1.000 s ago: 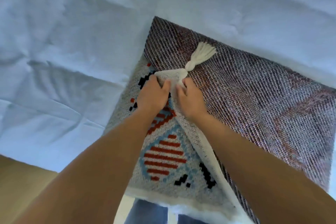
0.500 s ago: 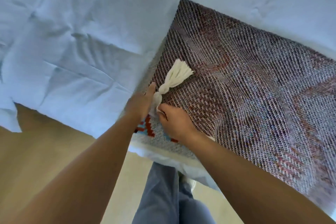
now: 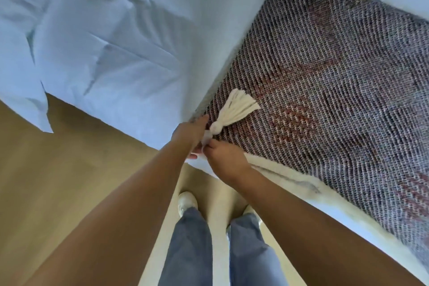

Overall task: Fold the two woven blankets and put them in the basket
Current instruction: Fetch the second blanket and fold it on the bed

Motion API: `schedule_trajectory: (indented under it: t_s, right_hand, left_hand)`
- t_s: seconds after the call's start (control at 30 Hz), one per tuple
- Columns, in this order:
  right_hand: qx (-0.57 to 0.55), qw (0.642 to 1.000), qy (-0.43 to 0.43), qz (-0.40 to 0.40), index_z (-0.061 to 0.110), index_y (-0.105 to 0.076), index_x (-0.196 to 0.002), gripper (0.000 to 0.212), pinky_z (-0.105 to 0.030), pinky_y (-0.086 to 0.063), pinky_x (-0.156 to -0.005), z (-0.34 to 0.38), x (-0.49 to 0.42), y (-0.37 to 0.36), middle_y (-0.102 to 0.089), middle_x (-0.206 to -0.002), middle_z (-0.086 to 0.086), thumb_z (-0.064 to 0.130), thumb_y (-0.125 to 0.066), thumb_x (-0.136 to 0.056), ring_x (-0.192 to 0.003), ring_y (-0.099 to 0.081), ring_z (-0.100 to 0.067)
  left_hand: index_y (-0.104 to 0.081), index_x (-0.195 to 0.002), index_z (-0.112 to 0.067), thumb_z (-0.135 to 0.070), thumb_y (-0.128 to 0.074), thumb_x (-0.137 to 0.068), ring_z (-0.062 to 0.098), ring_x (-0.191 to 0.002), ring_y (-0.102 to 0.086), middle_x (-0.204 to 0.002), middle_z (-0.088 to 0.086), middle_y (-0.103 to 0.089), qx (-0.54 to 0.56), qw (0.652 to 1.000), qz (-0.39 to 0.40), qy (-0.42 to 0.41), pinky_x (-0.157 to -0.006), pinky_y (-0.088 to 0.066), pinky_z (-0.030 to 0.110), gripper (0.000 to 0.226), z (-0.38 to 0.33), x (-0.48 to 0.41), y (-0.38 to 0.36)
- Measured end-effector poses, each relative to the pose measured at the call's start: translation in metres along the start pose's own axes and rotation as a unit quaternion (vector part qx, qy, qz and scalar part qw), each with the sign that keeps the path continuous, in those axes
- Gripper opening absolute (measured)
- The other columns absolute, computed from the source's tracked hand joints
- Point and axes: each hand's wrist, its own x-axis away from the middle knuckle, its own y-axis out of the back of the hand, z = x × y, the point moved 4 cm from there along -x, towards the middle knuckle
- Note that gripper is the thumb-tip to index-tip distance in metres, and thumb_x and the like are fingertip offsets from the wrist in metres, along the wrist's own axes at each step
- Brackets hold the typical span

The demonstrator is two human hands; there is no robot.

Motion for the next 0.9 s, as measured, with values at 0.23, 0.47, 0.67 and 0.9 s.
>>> schedule_trajectory:
  t_s: [0.23, 0.47, 0.67, 0.9]
  right_hand:
    - [0.108, 0.992, 0.055, -0.029, 0.017, -0.071, -0.062, 0.025, -0.021, -0.046, -0.056, 0.012, -0.003, -0.01, -0.068, -0.067, 0.001, 0.012, -0.047, -0.067, -0.059, -0.063, -0.017]
    - [0.141, 0.99, -0.012, -0.022, 0.004, -0.07, -0.101, 0.037, -0.036, -0.053, -0.086, 0.014, 0.008, -0.027, -0.07, -0.099, -0.008, 0.011, -0.061, -0.066, -0.094, -0.066, -0.028]
    - [0.106, 0.993, -0.038, 0.044, 0.006, -0.069, -0.105, 0.046, -0.041, -0.053, -0.086, 0.033, 0.009, -0.031, -0.07, -0.101, -0.008, 0.012, -0.071, -0.059, -0.094, -0.066, -0.029]
    - [0.044, 0.998, -0.028, 0.033, 0.007, -0.048, -0.132, 0.046, -0.044, -0.031, -0.108, 0.036, -0.009, -0.035, -0.051, -0.136, -0.014, 0.013, -0.047, -0.087, -0.128, -0.044, -0.029]
  left_hand:
    - [-0.056, -0.074, -0.01, -0.028, -0.054, -0.082, 0.02, -0.066, -0.06, -0.066, 0.006, -0.059, -0.121, 0.982, 0.14, 0.036, -0.062, -0.053, 0.03, 0.02, -0.009, 0.0, 0.001]
    - [-0.058, -0.086, -0.007, -0.014, -0.056, -0.087, 0.017, -0.075, -0.065, -0.082, 0.007, -0.065, -0.075, 0.977, 0.199, 0.001, -0.064, -0.054, 0.029, 0.007, 0.01, -0.007, 0.028]
    - [-0.059, -0.079, -0.006, -0.003, -0.053, -0.083, 0.017, -0.064, -0.058, -0.074, 0.007, -0.06, -0.193, 0.962, 0.099, -0.165, -0.062, -0.051, 0.029, 0.008, 0.005, -0.01, 0.047]
    - [-0.058, -0.099, -0.008, -0.02, -0.045, -0.091, 0.03, -0.093, -0.055, -0.099, 0.012, -0.054, -0.39, 0.848, -0.09, -0.348, -0.07, -0.039, 0.034, 0.019, 0.018, -0.013, 0.047]
